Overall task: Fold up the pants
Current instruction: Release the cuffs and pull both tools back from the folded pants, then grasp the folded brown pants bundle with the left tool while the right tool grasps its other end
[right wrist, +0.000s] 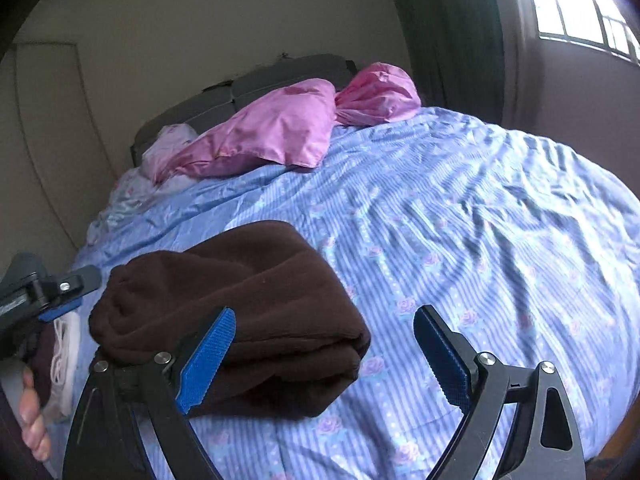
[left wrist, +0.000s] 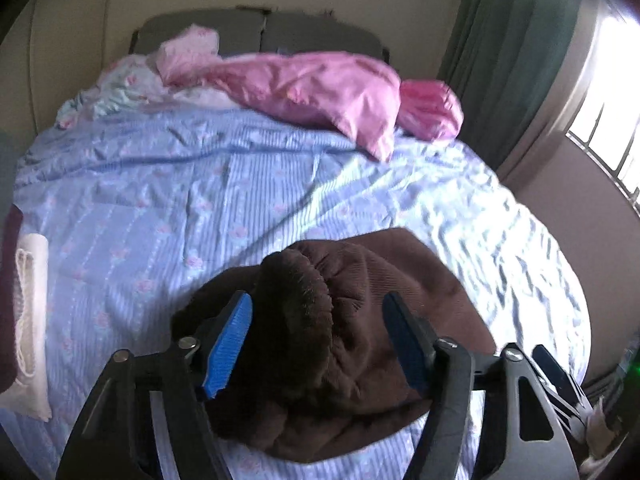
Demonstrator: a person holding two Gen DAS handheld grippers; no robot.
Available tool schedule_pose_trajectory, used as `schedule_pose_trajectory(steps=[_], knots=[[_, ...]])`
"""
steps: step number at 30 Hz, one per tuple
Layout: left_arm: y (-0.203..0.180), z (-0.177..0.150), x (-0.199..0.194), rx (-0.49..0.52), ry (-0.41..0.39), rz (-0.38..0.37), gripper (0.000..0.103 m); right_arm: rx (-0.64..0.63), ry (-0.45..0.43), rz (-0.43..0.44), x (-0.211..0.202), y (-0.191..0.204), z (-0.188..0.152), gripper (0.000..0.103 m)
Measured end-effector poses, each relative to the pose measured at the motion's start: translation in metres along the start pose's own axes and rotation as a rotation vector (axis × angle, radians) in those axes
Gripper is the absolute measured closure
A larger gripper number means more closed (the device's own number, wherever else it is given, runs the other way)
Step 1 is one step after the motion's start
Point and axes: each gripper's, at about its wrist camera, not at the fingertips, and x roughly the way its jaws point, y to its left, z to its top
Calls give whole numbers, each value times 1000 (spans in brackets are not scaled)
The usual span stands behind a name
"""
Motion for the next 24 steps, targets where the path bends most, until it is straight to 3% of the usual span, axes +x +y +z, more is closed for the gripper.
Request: schedule_pose_trajectory(steps=[3,4,9,11,15,18,24], knots=[[3,-1,19,-30,60,-13,61,29,5,-7,4,-8,0,11],[3,-2,21,-37,69,-24,79,40,7,-7,4,-12,0,11],[19,-13,-13,-119,-17,-75,81,104,30,9,7,-27,-3,11],[34,-21,-32,-161,-46,-60,81,125,29,5,8,-32,-2,11],[69,-38,-32,-231,-19,-3,80,172,43,18,11,-39,-4,11],[79,-51,-18,-255,45,-47,78,171,72,33,17,-35,-9,11],[74,-53,-14,-258,51,-65,70,94,43,-26,13,-25,-14,11]])
